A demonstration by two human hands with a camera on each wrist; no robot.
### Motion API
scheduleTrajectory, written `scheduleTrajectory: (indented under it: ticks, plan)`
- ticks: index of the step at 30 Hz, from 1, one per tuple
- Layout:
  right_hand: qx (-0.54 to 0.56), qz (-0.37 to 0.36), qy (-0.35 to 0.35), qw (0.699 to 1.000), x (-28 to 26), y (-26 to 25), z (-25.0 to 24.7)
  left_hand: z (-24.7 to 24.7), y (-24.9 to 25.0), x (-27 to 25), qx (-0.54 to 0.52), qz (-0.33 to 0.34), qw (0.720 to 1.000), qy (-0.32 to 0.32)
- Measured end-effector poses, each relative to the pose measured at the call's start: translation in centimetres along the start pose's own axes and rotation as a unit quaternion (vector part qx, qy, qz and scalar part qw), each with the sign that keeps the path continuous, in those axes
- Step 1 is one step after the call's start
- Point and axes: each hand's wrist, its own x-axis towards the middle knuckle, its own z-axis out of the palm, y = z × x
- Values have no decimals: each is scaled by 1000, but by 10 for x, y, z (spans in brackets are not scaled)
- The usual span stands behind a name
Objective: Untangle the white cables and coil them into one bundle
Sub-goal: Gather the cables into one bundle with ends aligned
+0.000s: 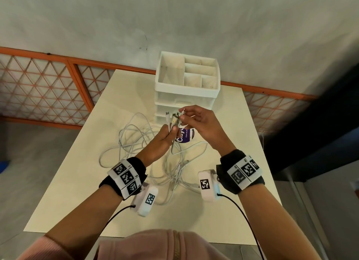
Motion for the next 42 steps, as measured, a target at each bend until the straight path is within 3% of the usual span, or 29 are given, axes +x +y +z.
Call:
scheduleTrajectory:
  ticks: [3,8,14,20,27,35,42]
  plan:
    - [-16,6,-20,1000,1,0,-4,2,5,0,-35,-9,999,10]
    - [-34,31,-37,998,4,2,-3,4,10,3,-54,38,997,37]
    - [-23,35,-43,998,5,2,-3,1,6,8,-36,39,998,17]
    - [-2,1,10,1000,5,-3,-7,2,4,9,-73,28,997,0]
    - [-25,27,-35,999,8,-4,-9,1,2,10,-77,26,997,-10]
    - [-26,17,-16,999,9,-7,-11,0,1,11,-62,16,998,-25]
    - [-13,5,0,1000,9,-10,-5,9,6,8,-41,46,997,-46]
